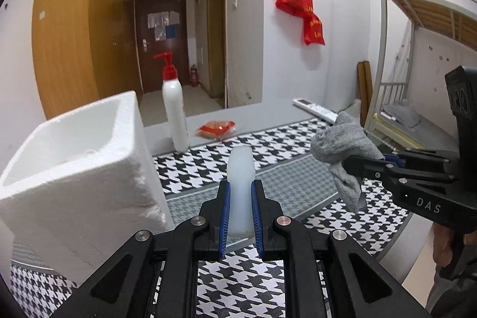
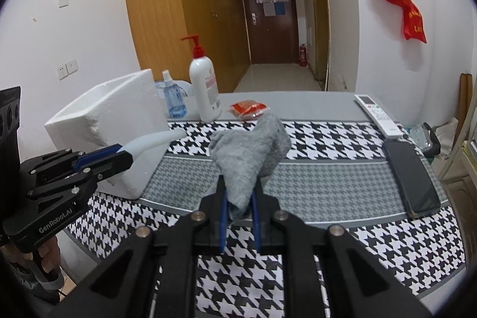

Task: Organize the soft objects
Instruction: 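Carry the white foam stick with the left gripper over the box while the right gripper carries the grey sock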

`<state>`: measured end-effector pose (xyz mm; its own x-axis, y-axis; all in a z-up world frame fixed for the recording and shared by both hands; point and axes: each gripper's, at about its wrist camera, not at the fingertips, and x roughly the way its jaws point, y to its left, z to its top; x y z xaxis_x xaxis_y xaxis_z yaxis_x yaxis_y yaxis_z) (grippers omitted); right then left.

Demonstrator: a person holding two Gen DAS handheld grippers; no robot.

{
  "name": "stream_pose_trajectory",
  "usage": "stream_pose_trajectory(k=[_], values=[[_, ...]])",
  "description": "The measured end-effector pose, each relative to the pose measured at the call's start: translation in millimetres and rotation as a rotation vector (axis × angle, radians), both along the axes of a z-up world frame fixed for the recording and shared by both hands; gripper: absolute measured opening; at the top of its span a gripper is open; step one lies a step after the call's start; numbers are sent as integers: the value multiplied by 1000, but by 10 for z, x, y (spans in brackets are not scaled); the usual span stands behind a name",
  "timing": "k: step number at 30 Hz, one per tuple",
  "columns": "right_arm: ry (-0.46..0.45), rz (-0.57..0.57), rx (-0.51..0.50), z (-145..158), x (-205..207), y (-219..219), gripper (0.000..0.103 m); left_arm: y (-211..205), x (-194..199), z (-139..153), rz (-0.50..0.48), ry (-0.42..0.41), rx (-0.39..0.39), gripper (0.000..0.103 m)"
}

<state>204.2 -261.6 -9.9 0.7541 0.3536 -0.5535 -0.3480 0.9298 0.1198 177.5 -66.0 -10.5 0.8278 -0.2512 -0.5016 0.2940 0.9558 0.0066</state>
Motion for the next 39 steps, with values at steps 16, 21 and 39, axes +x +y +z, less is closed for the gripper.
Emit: stream_pose_trajectory(k=[16,21,39], values=[[-75,7,31,239,-161,87,17,103,-197,208,30,-78,-8,16],[-104,8,27,312,-220,119,17,128,-281,300,26,-110,-11,16],[-190,35,55,611,-282,276,17,348,-410,602,63,-214,-25,16]])
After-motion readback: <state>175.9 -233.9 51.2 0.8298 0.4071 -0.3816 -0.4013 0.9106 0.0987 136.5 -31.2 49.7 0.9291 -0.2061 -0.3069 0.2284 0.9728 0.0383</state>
